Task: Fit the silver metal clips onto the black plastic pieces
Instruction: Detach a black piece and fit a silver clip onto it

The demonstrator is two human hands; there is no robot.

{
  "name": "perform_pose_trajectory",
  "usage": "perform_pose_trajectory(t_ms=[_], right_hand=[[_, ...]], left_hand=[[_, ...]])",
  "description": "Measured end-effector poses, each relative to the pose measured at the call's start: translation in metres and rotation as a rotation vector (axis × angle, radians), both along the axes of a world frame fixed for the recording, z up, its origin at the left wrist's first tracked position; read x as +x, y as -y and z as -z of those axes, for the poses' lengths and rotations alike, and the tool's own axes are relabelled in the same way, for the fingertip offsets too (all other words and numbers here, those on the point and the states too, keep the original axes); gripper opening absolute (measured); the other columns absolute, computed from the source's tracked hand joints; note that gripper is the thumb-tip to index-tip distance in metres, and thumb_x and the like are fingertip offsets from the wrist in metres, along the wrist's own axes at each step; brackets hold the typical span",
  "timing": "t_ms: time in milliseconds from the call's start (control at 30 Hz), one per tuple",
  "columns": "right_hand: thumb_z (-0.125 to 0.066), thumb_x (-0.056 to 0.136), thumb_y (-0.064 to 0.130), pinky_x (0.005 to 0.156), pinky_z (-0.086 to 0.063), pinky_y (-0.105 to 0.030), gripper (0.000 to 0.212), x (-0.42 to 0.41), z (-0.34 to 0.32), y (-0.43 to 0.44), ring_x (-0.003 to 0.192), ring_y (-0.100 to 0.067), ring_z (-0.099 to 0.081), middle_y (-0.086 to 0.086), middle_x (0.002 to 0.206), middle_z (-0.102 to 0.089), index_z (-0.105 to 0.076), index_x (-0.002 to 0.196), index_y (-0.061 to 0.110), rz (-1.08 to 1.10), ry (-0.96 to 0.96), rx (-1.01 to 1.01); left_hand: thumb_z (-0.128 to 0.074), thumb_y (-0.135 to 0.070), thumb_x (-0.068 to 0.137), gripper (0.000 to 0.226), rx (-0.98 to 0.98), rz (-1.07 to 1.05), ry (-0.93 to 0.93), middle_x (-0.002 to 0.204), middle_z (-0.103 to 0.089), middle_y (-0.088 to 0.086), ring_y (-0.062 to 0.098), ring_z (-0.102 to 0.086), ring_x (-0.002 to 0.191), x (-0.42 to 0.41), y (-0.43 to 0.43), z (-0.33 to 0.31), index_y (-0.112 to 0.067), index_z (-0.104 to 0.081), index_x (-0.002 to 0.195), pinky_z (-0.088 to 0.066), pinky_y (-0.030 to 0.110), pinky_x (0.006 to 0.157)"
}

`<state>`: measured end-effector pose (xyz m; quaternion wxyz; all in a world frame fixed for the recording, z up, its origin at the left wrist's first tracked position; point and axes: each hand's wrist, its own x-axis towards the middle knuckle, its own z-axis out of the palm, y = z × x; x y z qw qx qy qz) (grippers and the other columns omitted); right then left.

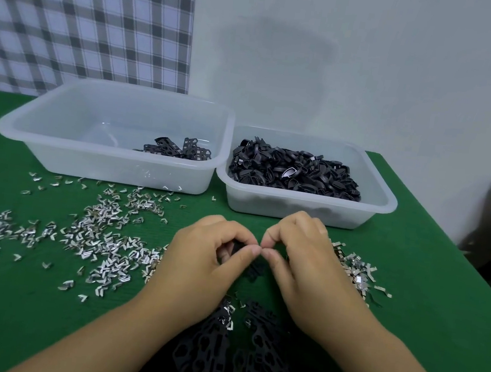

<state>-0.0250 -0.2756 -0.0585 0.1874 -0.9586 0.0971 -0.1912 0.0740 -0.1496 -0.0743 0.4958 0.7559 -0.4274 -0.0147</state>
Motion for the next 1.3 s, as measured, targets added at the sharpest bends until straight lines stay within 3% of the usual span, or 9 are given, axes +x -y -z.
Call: perform_pose_trajectory(t_ms=[267,433,567,700,800,967,1300], right_hand=[[-0.065,0.083,0.018,0.08,-0.035,-0.024,0.006,0.0015,0.0027,-0.0038,0.088,-0.013,-0.045,0.008,0.087,-0.053,-0.06,0.087,0.018,-0.009,0.14,-0.013],[-0.067,0.079,0.019,0.076,-0.038,-0.021,0.003,0.0025,0.0057,-0.0036,0.082,-0.012,-0.048,0.008,0.079,-0.057,-0.067,0.081,0.017,0.02,0.306,-0.049],[-0.071,0.078,0.014,0.075,-0.04,-0.02,0.004,0.0021,0.0072,-0.0034,0.081,-0.014,-0.051,0.006,0.078,-0.059,-0.068,0.081,0.015,0.048,0.385,0.014],[-0.073,0.078,0.01,0.077,-0.04,-0.019,0.007,-0.0005,0.0063,-0.0005,0.082,-0.014,-0.052,0.008,0.079,-0.06,-0.068,0.079,0.015,0.113,0.411,0.039],[-0.074,0.076,0.009,0.076,-0.039,-0.019,0.008,-0.003,0.0062,0.0034,0.081,-0.016,-0.052,0.008,0.078,-0.06,-0.069,0.077,0.015,0.159,0.44,0.058],[-0.075,0.074,0.009,0.077,-0.036,-0.012,0.008,-0.0043,0.0063,0.0056,0.081,-0.015,-0.051,0.01,0.075,-0.059,-0.07,0.075,0.016,0.171,0.427,0.059],[-0.076,0.074,0.008,0.077,-0.034,-0.012,0.007,-0.0027,0.0061,0.0027,0.081,-0.016,-0.05,0.004,0.074,-0.061,-0.071,0.075,0.013,0.172,0.404,0.007]], left_hand=[[-0.069,-0.015,0.078,0.014,-0.065,-0.073,-0.071,0.063,-0.057,-0.002,0.008,-0.05,0.06,0.0005,0.0006,-0.0008,-0.024,-0.068,0.067,-0.038,0.009,0.055],[-0.069,-0.017,0.079,0.015,-0.062,-0.085,-0.111,0.058,-0.052,-0.006,0.005,-0.046,0.054,0.0021,0.0023,0.0008,-0.023,-0.069,0.066,-0.035,0.009,0.053],[-0.067,-0.02,0.081,0.013,-0.067,-0.055,-0.189,0.063,-0.059,-0.005,0.012,-0.054,0.055,0.0019,0.0009,0.0018,-0.027,-0.071,0.072,-0.043,0.016,0.053],[-0.063,-0.003,0.085,0.027,-0.126,-0.024,-0.323,0.071,-0.063,0.006,0.008,-0.065,0.056,0.0015,0.001,0.0007,-0.028,-0.07,0.086,-0.051,0.016,0.054],[-0.066,0.002,0.083,0.03,-0.213,-0.018,-0.505,0.069,-0.068,0.008,0.015,-0.072,0.062,0.004,0.0023,-0.0001,-0.024,-0.067,0.095,-0.054,0.016,0.057],[-0.07,0.001,0.079,0.015,-0.258,-0.02,-0.634,0.064,-0.072,0.007,0.019,-0.073,0.062,0.0075,0.0033,0.0005,-0.013,-0.069,0.083,-0.055,0.017,0.055],[-0.07,0.003,0.078,0.015,-0.269,0.03,-0.672,0.063,-0.071,0.008,0.02,-0.072,0.061,0.0041,0.0035,-0.0026,-0.012,-0.07,0.077,-0.055,0.018,0.054]])
